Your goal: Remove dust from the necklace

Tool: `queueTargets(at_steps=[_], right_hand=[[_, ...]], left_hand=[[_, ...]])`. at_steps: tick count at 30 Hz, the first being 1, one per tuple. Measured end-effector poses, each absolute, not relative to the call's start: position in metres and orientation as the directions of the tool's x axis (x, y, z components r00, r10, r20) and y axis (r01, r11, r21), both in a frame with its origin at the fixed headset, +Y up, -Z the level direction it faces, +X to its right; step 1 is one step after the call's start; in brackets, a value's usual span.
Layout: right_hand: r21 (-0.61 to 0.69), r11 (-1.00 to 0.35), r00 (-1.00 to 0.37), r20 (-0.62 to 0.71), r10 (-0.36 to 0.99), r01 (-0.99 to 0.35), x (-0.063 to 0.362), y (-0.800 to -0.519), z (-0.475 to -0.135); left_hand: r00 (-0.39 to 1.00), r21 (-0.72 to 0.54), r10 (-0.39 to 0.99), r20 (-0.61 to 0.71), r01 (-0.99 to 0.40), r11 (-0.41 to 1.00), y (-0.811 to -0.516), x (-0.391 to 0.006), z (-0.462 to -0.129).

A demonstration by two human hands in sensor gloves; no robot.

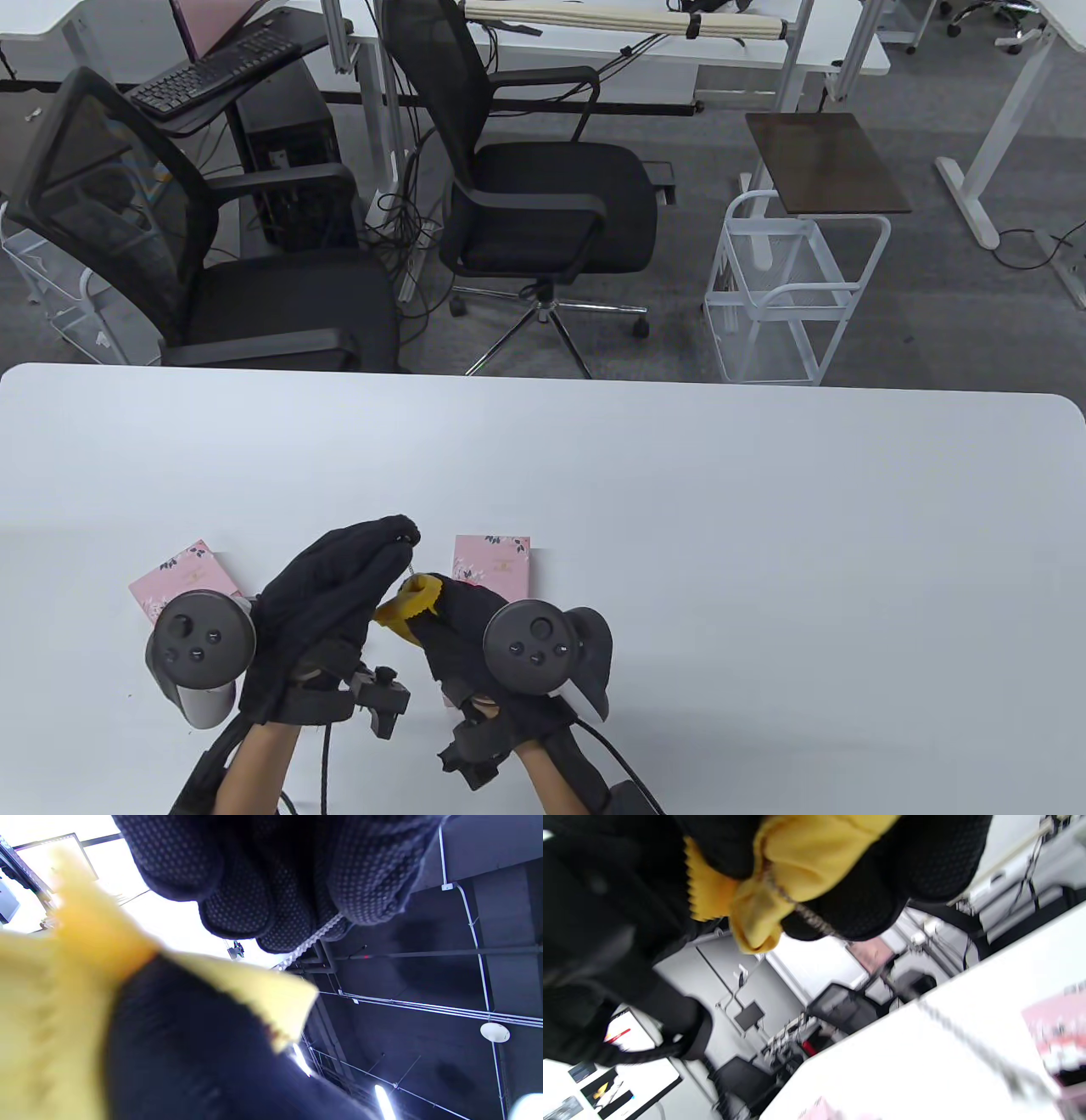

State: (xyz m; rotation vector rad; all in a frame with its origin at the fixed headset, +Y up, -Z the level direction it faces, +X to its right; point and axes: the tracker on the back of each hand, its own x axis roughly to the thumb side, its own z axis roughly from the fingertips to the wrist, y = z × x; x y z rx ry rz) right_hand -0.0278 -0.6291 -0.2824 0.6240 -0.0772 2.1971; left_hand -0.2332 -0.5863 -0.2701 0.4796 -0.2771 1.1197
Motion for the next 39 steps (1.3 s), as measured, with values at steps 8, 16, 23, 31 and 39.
queueTargets(at_steps=[8,16,23,31,39], right_hand=[[0.118,-0.673,-0.576,0.425,0.699,-0.73,-0.027,-0.641,-0.289],[0.127,-0.742,-0.638,0.428,0.64,-0.658,-0.033,-0.648,-0.292],[0.233,-0.749,-0.634,0.413,0.653,-0.62,-0.037,-0.659,-0.298],[0.244,-0.778,-0.688,0.368,0.626,-0.578,-0.039,-0.675,-0.303],[0.202,-0.854,-0.769,0.371,0.52,-0.479,-0.038,-0.676,-0.305]], left_hand=[[0.394,0.224,0.807,0.439,-0.918,0.326,-0.585,-0.238,-0.27],[0.37,0.249,0.815,0.447,-0.926,0.283,-0.58,-0.25,-0.268],[0.359,0.271,0.805,0.473,-0.928,0.255,-0.576,-0.253,-0.264],[0.35,0.275,0.803,0.483,-0.931,0.24,-0.574,-0.255,-0.262],[0.363,0.326,0.787,0.498,-0.92,0.218,-0.569,-0.259,-0.256]])
